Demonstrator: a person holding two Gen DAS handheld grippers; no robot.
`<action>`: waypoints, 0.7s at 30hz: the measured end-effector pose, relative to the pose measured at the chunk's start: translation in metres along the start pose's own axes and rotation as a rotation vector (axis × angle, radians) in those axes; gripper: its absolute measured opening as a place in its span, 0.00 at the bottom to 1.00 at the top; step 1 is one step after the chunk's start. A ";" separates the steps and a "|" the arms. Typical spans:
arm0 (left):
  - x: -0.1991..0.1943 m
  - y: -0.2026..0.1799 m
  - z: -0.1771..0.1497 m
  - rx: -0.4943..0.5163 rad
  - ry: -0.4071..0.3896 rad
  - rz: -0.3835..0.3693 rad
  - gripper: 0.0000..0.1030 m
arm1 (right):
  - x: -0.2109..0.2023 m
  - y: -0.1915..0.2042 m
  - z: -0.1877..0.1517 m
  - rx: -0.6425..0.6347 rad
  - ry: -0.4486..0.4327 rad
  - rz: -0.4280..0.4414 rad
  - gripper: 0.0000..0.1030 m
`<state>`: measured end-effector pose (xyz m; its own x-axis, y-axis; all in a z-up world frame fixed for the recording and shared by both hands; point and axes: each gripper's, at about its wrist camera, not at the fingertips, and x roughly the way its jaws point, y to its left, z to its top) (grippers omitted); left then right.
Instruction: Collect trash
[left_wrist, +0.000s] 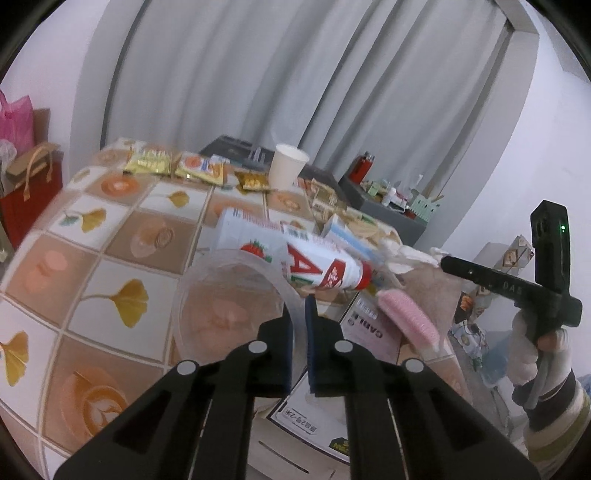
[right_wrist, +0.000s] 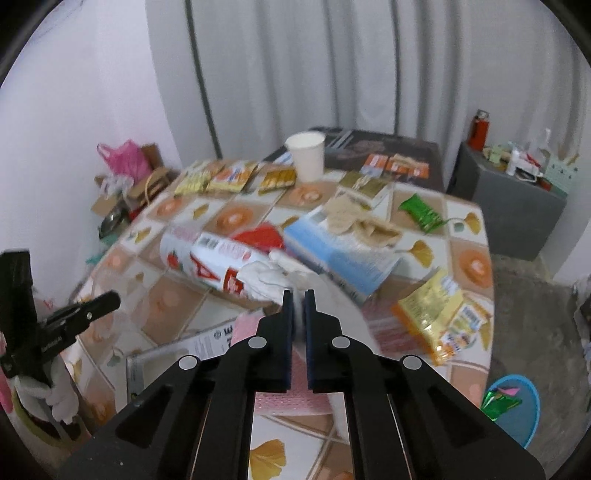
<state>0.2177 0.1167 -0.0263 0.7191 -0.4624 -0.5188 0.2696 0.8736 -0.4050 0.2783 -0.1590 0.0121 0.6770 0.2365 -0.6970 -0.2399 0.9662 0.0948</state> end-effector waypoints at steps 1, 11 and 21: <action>-0.003 -0.001 0.002 0.006 -0.011 0.000 0.05 | -0.003 -0.002 0.002 0.005 -0.013 -0.002 0.04; -0.036 -0.028 0.022 0.067 -0.084 -0.024 0.05 | -0.063 -0.022 0.018 0.072 -0.169 -0.034 0.04; -0.051 -0.088 0.037 0.154 -0.086 -0.133 0.05 | -0.129 -0.047 0.004 0.127 -0.261 -0.067 0.04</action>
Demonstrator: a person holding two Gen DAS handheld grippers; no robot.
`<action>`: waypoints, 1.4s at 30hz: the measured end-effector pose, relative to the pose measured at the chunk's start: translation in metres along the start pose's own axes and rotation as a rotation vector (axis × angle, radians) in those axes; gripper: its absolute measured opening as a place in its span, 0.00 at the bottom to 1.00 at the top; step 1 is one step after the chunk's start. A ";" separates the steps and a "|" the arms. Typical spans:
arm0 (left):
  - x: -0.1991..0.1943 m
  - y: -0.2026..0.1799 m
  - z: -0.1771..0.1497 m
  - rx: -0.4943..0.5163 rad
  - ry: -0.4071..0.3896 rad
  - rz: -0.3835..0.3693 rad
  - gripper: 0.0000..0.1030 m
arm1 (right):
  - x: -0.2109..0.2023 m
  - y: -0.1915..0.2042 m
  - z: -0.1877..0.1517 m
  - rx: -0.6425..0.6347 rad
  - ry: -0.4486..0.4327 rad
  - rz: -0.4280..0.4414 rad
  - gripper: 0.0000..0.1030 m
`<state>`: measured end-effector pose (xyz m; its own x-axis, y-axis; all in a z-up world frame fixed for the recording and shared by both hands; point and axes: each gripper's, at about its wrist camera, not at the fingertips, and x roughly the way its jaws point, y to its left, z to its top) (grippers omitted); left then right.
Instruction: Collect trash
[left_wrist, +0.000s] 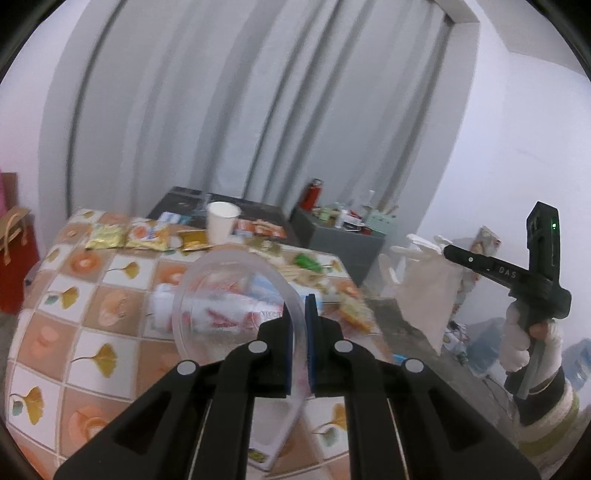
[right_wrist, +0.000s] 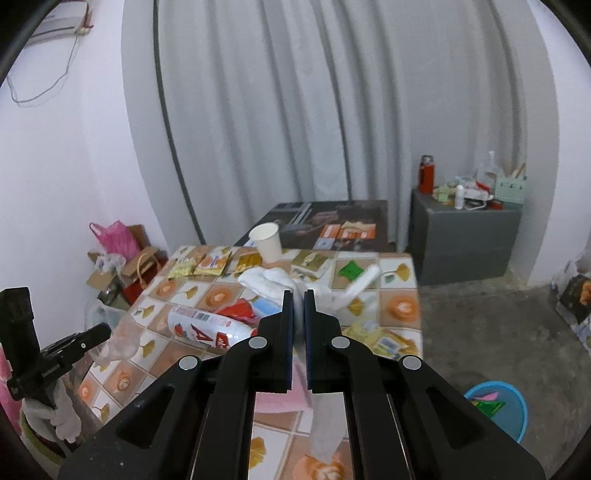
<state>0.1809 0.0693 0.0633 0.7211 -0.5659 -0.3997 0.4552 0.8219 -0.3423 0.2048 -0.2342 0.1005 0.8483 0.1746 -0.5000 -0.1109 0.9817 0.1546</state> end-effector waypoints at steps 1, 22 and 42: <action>0.001 -0.006 0.002 0.005 0.006 -0.017 0.05 | -0.007 -0.004 0.000 0.007 -0.008 -0.005 0.04; 0.147 -0.222 -0.007 0.237 0.393 -0.445 0.05 | -0.103 -0.163 -0.066 0.323 -0.023 -0.208 0.04; 0.410 -0.375 -0.168 0.398 0.939 -0.407 0.05 | -0.006 -0.368 -0.185 0.808 0.227 -0.241 0.04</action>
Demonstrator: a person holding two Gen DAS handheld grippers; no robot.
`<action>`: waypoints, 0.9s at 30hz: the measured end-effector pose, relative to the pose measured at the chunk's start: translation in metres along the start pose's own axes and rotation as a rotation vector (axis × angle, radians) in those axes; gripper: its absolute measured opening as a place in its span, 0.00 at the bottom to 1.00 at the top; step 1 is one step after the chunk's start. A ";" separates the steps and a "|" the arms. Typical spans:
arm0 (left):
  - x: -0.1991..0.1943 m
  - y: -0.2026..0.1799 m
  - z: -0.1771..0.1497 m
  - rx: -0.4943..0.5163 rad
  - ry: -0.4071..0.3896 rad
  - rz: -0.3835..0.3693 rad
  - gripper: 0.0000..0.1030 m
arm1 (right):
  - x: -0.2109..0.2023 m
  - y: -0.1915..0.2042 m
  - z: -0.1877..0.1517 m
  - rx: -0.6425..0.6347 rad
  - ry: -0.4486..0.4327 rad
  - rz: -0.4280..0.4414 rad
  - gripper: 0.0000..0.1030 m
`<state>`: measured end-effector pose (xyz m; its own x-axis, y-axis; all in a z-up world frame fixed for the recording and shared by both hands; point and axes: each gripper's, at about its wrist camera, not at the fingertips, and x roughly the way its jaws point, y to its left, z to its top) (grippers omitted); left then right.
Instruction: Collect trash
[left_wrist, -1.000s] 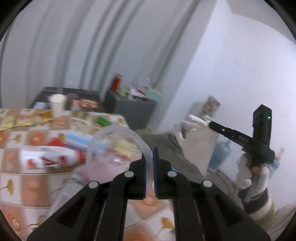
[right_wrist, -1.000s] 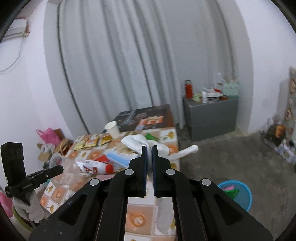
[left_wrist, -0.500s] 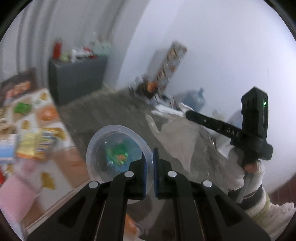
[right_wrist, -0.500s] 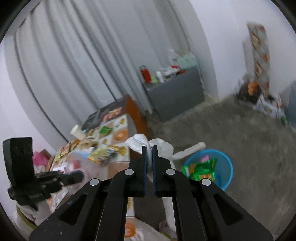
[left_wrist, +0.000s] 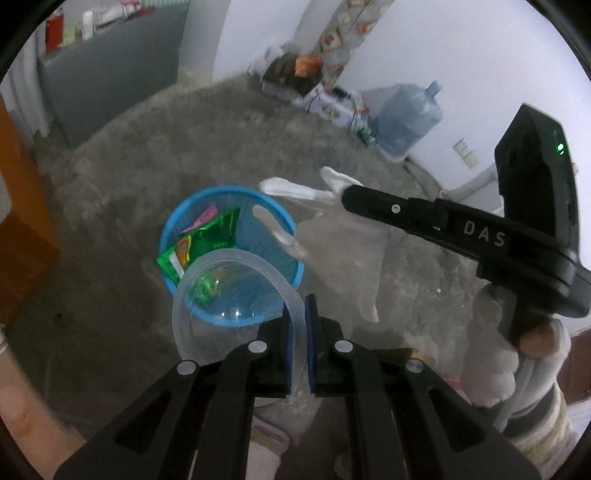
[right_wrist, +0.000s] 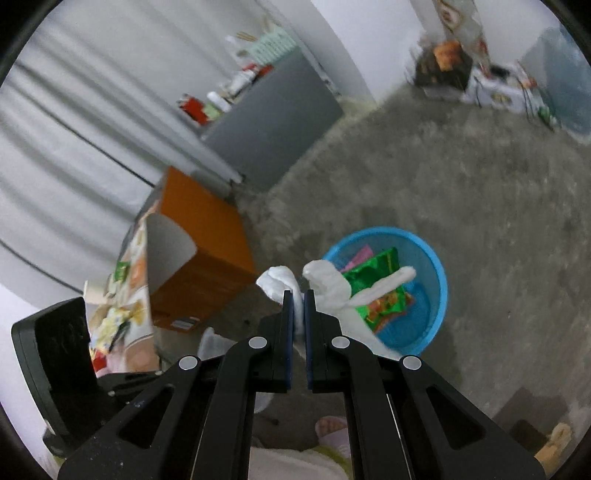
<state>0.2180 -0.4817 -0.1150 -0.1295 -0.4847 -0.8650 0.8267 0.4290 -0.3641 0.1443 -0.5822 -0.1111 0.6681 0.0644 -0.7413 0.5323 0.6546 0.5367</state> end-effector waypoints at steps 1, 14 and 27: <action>0.013 0.001 0.004 -0.006 0.016 0.001 0.05 | 0.007 -0.005 0.003 0.011 0.012 -0.003 0.04; 0.068 -0.009 0.028 -0.002 -0.032 0.077 0.51 | 0.071 -0.052 0.020 0.070 0.091 -0.100 0.26; -0.056 -0.025 0.004 0.056 -0.300 0.011 0.74 | -0.030 -0.004 0.001 -0.209 -0.164 -0.237 0.66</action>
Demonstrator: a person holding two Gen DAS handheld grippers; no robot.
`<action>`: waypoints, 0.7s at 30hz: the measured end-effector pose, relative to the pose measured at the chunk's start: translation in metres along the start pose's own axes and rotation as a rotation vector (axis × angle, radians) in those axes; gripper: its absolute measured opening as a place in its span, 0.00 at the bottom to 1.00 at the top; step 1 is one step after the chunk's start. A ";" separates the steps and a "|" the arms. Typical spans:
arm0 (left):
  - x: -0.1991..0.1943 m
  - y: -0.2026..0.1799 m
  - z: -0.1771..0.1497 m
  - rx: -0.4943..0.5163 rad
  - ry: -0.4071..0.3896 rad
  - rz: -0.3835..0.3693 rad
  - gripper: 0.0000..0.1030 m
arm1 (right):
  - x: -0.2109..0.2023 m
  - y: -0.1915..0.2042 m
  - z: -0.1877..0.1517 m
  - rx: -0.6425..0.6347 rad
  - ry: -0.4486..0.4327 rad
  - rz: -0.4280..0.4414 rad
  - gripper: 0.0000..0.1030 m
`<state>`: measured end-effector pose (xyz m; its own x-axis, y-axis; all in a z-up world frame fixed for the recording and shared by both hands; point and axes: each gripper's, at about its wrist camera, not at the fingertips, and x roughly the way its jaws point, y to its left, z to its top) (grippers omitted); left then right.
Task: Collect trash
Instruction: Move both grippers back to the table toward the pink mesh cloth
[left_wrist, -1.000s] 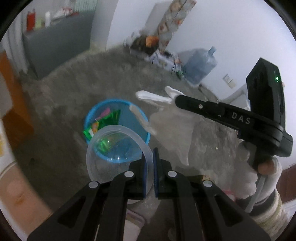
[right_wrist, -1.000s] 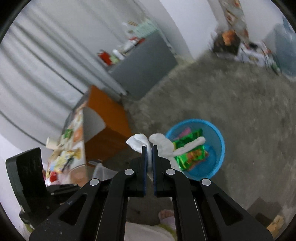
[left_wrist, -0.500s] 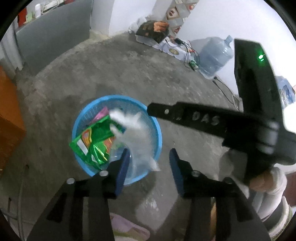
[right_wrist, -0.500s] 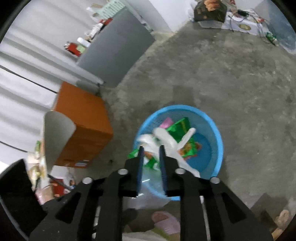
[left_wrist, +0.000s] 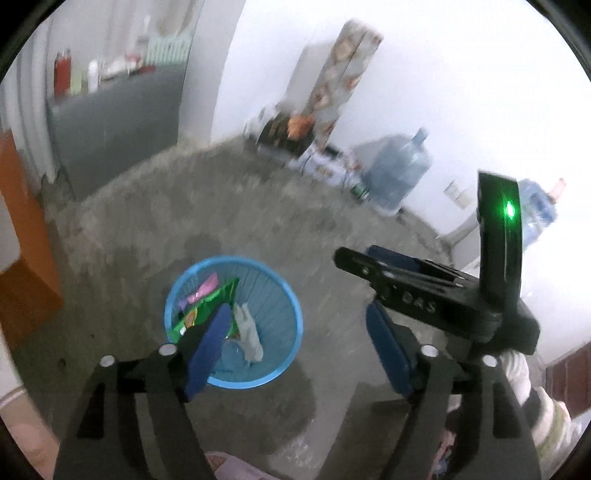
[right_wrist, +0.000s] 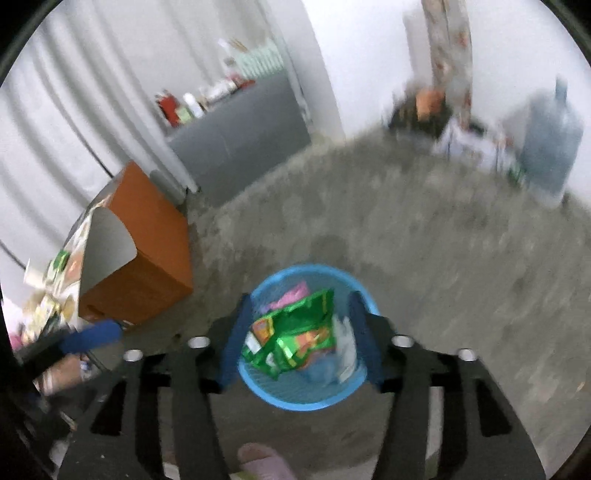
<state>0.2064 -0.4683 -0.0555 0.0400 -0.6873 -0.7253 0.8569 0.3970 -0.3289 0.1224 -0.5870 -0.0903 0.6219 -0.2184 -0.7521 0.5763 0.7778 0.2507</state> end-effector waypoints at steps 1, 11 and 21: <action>-0.012 -0.002 -0.001 0.001 -0.021 0.003 0.76 | -0.016 0.004 -0.001 -0.025 -0.038 -0.012 0.71; -0.159 0.012 -0.045 -0.212 -0.252 -0.049 0.90 | -0.138 0.052 -0.023 -0.185 -0.275 -0.030 0.93; -0.307 0.045 -0.122 -0.231 -0.463 0.120 0.92 | -0.198 0.101 -0.024 -0.082 -0.337 0.250 0.89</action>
<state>0.1700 -0.1649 0.0784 0.3982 -0.8049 -0.4400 0.6991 0.5768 -0.4225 0.0447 -0.4506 0.0697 0.8833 -0.1870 -0.4299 0.3504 0.8725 0.3404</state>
